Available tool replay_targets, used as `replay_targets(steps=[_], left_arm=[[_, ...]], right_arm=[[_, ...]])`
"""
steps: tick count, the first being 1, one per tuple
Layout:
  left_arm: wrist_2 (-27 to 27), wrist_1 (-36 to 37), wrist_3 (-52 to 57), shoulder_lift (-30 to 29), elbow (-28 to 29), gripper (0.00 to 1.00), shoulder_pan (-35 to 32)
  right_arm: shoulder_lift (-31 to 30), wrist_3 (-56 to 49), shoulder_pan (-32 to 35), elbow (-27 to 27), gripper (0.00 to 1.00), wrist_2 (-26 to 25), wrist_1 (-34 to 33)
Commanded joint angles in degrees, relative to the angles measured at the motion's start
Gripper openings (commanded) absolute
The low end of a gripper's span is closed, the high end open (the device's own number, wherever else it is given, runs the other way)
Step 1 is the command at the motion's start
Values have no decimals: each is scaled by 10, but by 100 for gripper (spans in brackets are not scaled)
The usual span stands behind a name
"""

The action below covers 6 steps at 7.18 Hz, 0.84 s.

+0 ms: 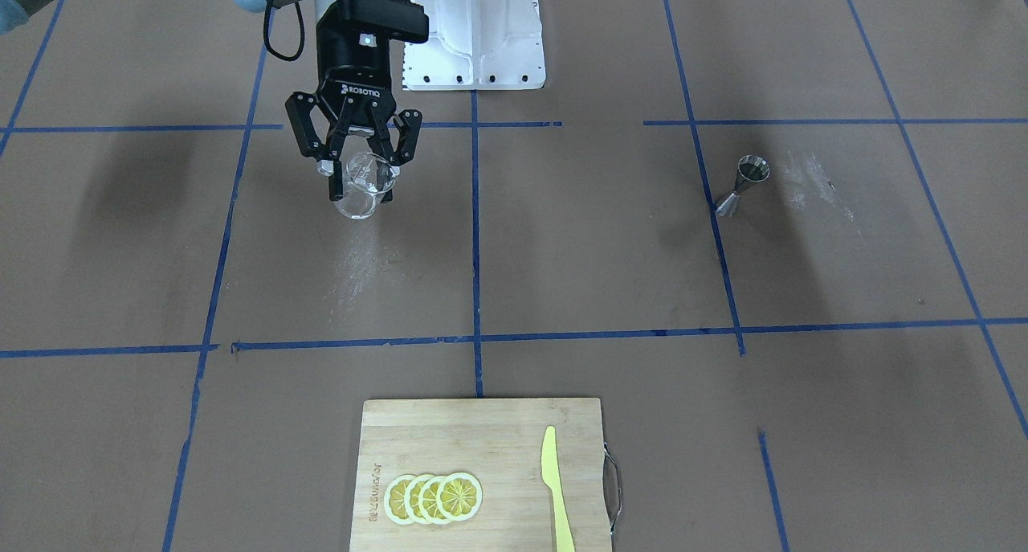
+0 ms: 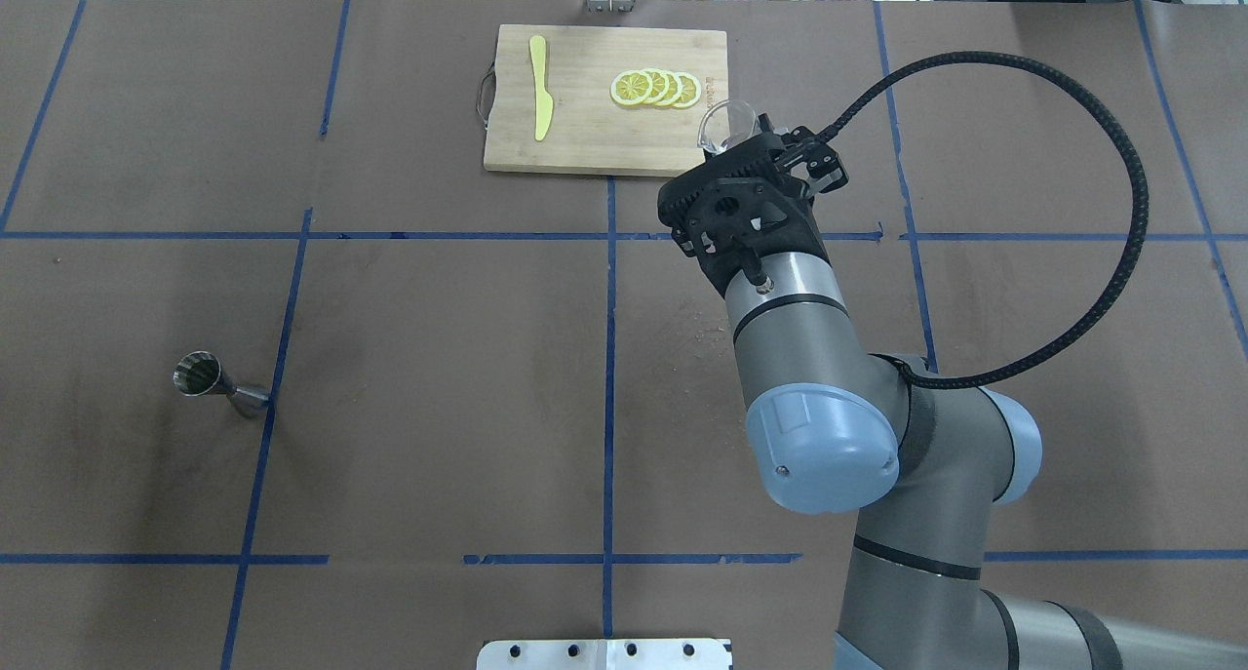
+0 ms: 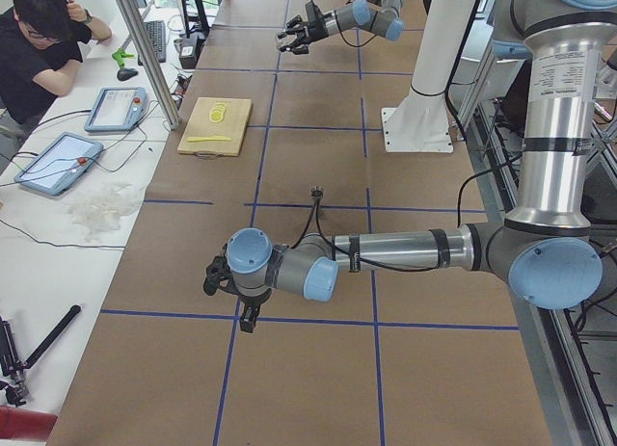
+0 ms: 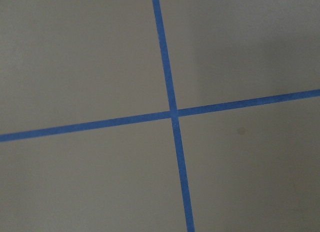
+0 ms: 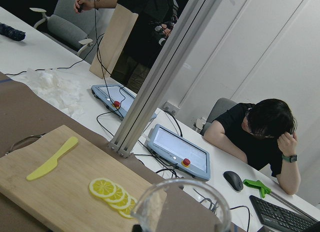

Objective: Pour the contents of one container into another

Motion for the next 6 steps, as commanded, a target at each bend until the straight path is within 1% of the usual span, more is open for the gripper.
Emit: replay_targets(steps=[1, 2, 3, 4, 5, 6], left_arm=[[-9, 42, 1, 7, -34, 100, -78], [0, 38, 4, 2, -36, 100, -81], [53, 27, 5, 2, -37, 100, -81], [93, 3, 5, 5, -36, 100, -81], [94, 3, 4, 6, -36, 100, -80], [91, 1, 3, 6, -35, 100, -79]], right_arm=[[0, 0, 0, -1, 0, 0, 0], [0, 0, 0, -1, 0, 0, 0], [0, 0, -1, -1, 0, 0, 0], [-5, 1, -1, -2, 0, 0, 1], [-12, 4, -1, -1, 0, 1, 14], [-35, 4, -2, -3, 0, 1, 55]])
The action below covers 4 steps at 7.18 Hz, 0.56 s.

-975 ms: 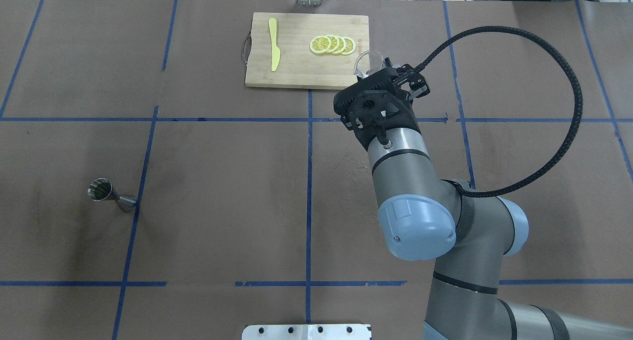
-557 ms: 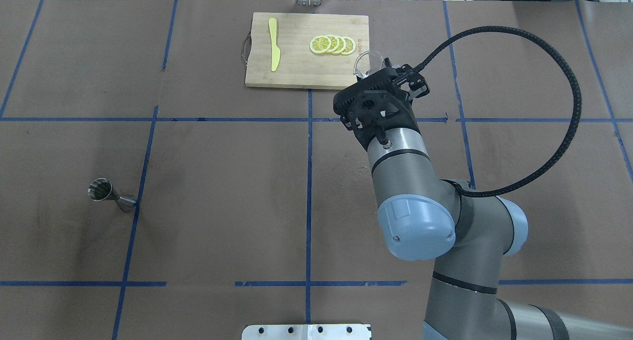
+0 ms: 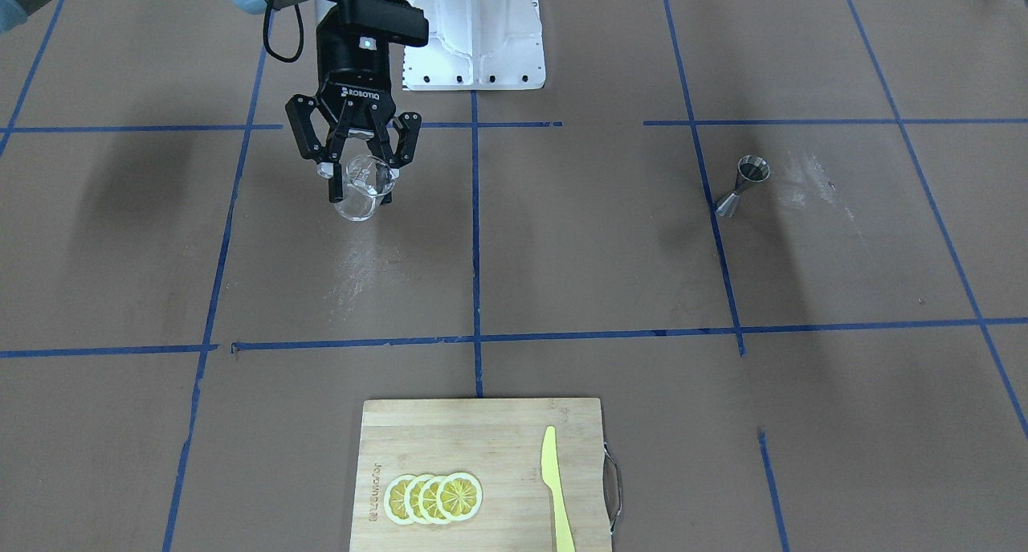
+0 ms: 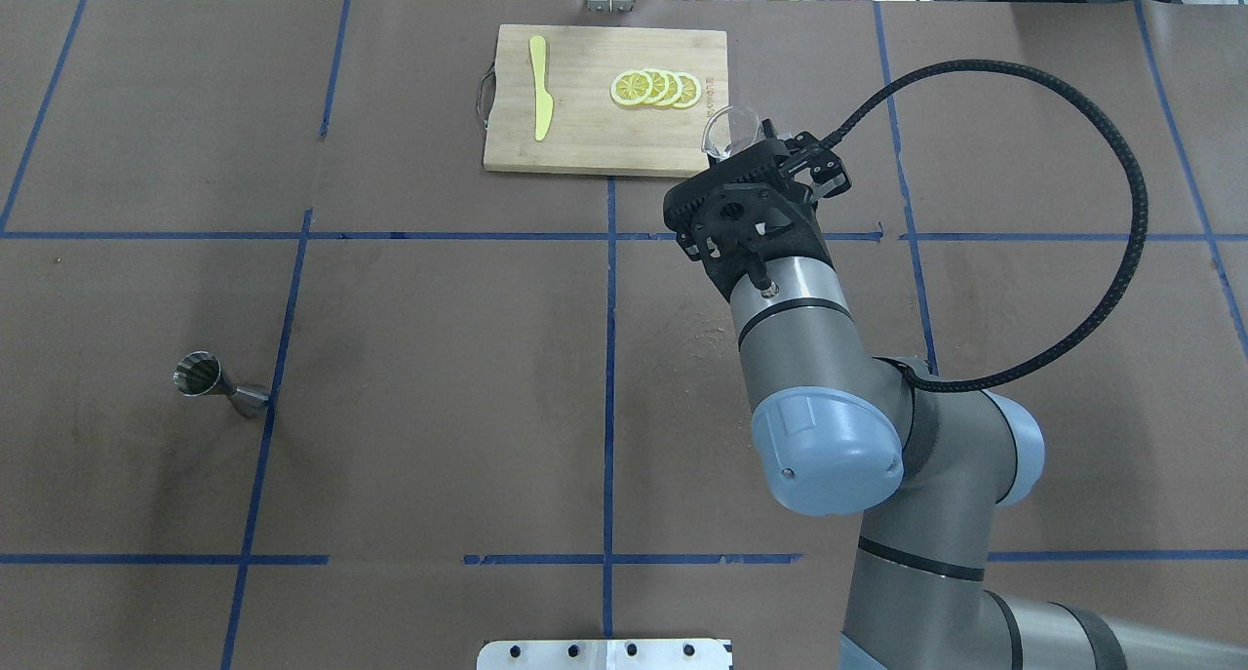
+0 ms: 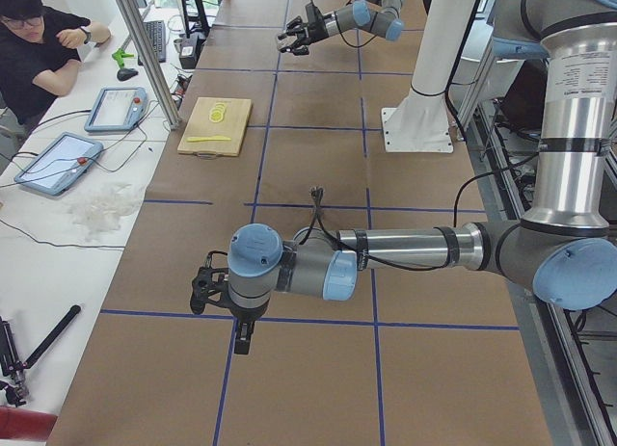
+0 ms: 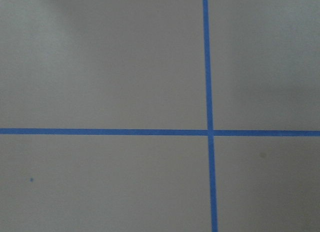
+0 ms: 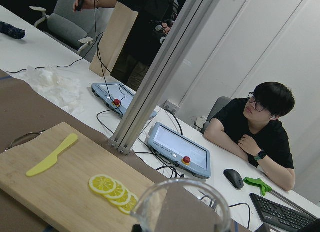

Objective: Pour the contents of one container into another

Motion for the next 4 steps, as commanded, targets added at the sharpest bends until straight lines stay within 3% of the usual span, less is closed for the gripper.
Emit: replay_targets(steps=[1, 4], left_arm=[[5, -5, -3, 1, 0, 100, 1], [4, -5, -3, 1, 0, 100, 2]], right_arm=[[-47, 1, -1, -1, 0, 0, 63], [-136, 31, -3, -1, 0, -1, 159]])
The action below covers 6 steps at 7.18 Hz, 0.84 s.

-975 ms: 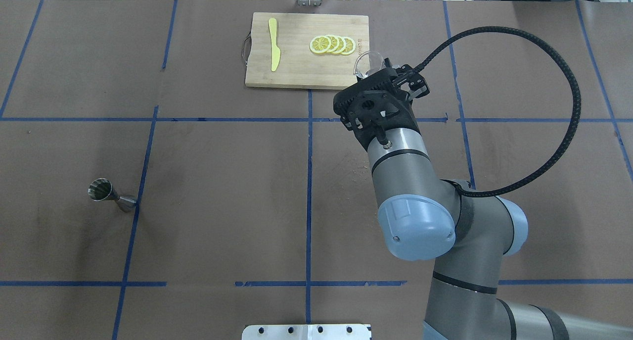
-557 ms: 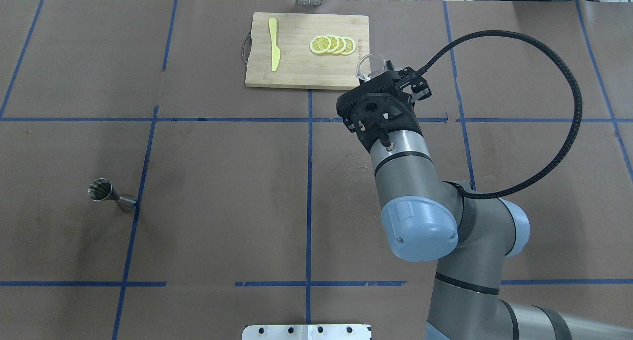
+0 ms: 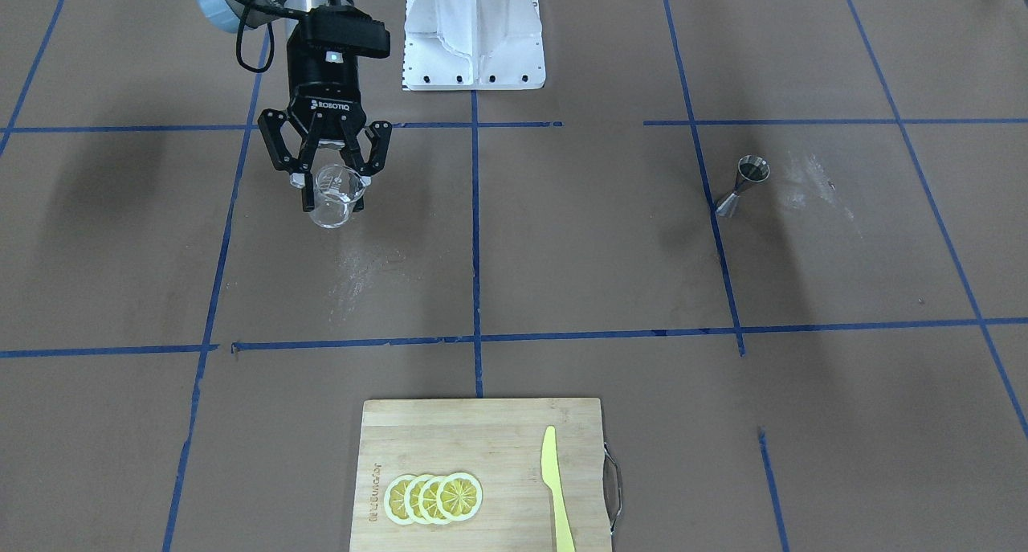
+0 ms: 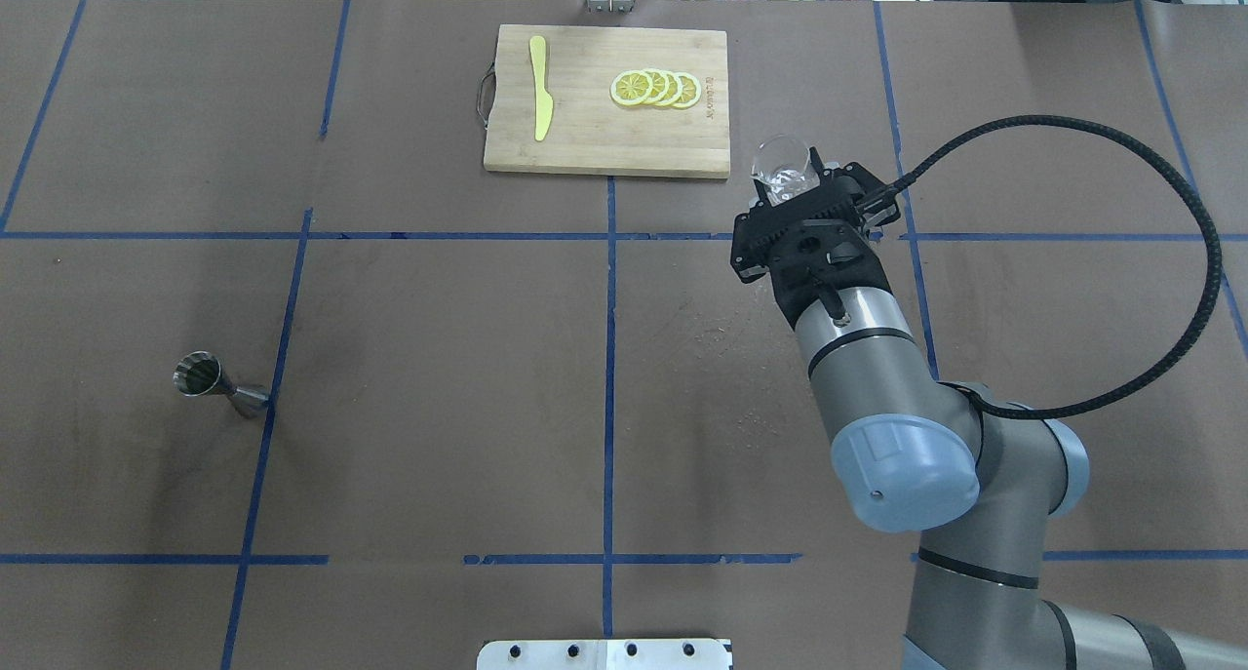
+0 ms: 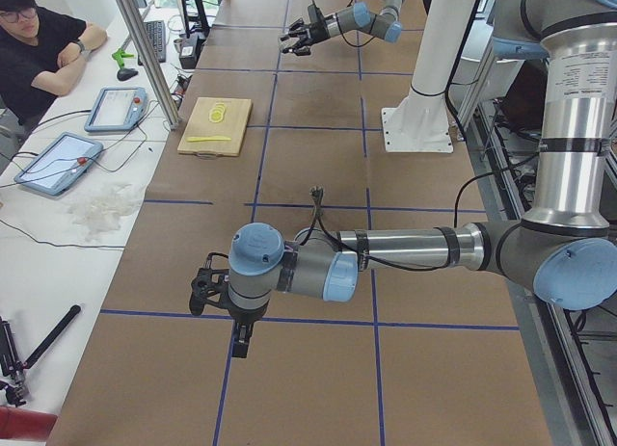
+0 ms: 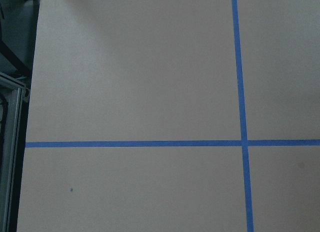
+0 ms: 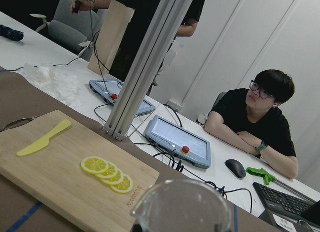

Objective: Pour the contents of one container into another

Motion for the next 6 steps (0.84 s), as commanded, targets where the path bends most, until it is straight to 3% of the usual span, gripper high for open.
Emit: replay_targets(steps=[1, 4, 6], left_arm=[[0, 0, 0, 0, 0, 100, 0], [0, -1, 3, 0, -1, 100, 0], [0, -1, 3, -1, -1, 100, 1]], right_arm=[[-73, 45, -1, 0, 0, -1, 60], [-141, 123, -9, -47, 0, -27, 167], [-151, 174, -25, -161, 0, -40, 295]])
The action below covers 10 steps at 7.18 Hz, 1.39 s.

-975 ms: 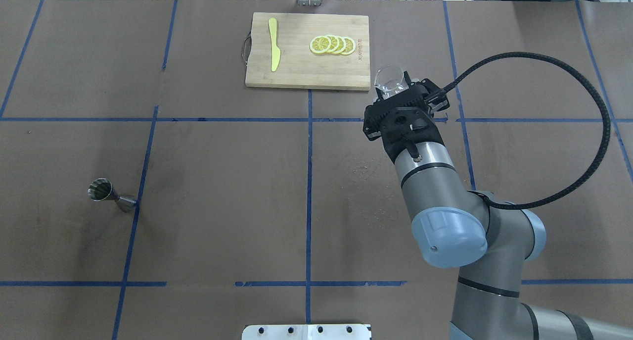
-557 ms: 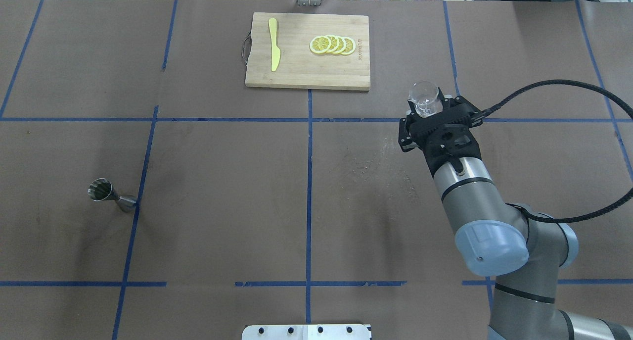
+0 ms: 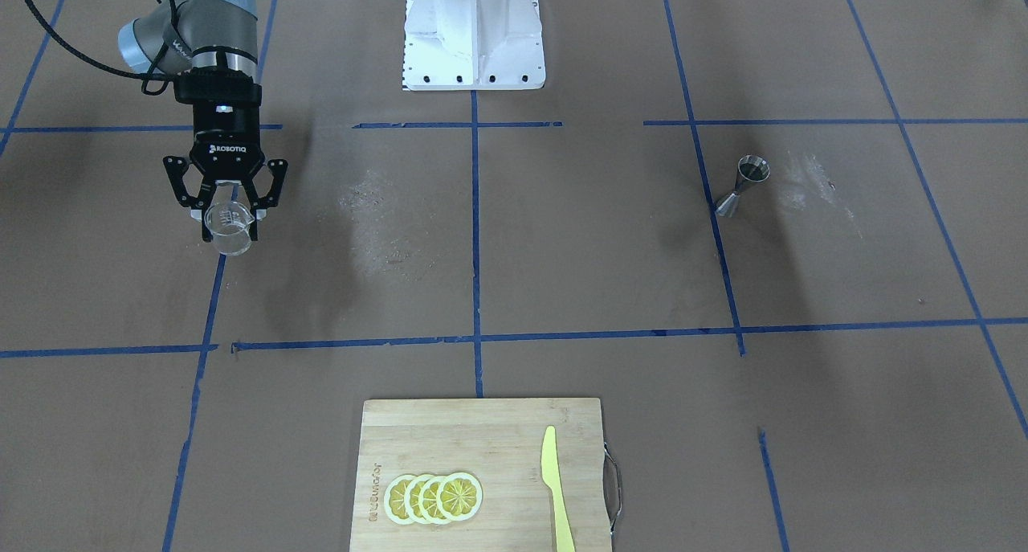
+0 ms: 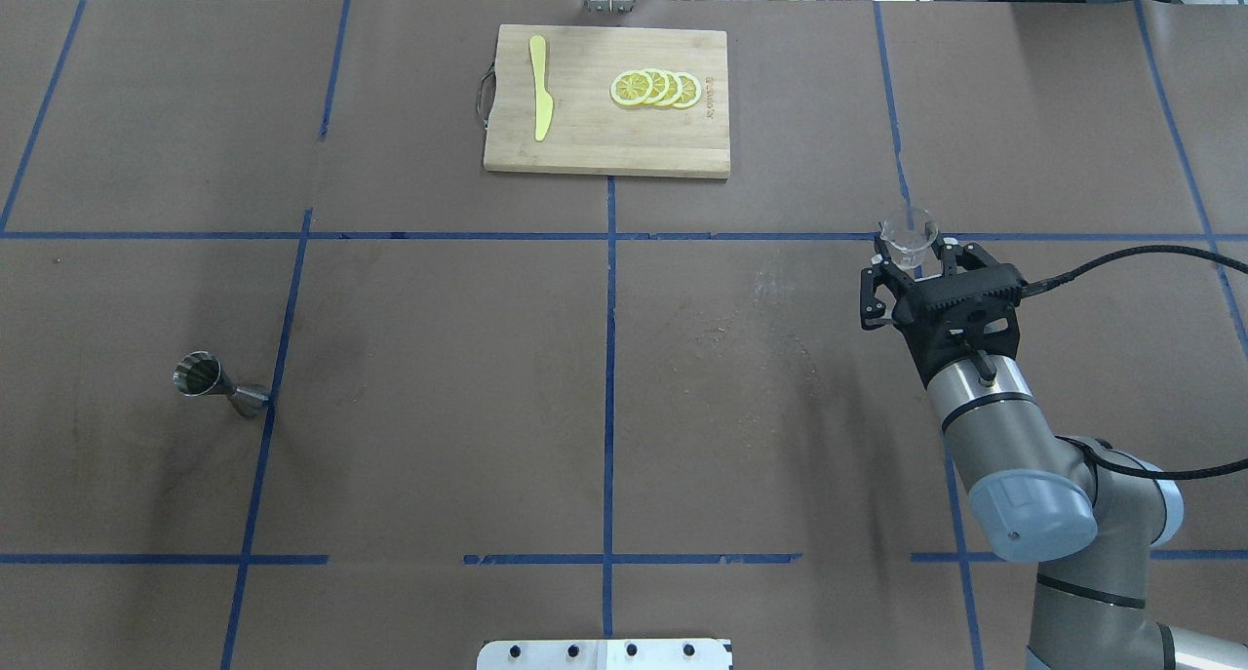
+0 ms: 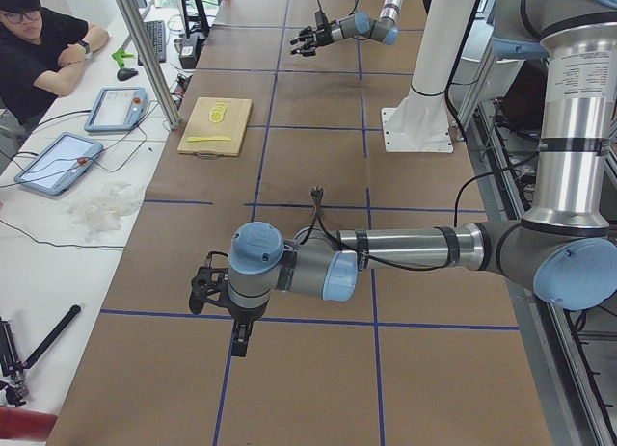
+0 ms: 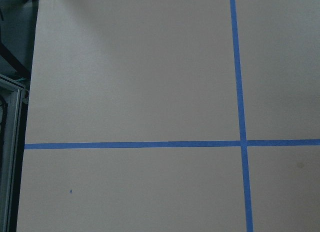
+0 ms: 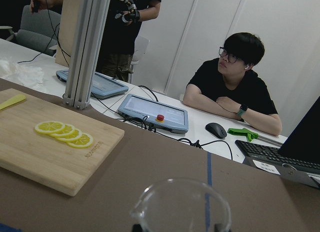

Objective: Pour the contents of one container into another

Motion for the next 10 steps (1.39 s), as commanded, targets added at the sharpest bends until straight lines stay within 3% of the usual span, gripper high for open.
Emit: replay_targets(steps=[1, 2, 4, 10], left_arm=[[0, 0, 1, 0, 0, 100, 1], [0, 0, 1, 1, 0, 100, 1], [0, 0, 1, 1, 1, 100, 1], [0, 1, 2, 1, 2, 100, 3]], right_arm=[[-7, 55, -21, -112, 0, -11, 156], [-15, 58, -29, -155, 0, -21, 206], [-42, 58, -50, -178, 0, -52, 250], [-53, 58, -70, -179, 0, -53, 250]])
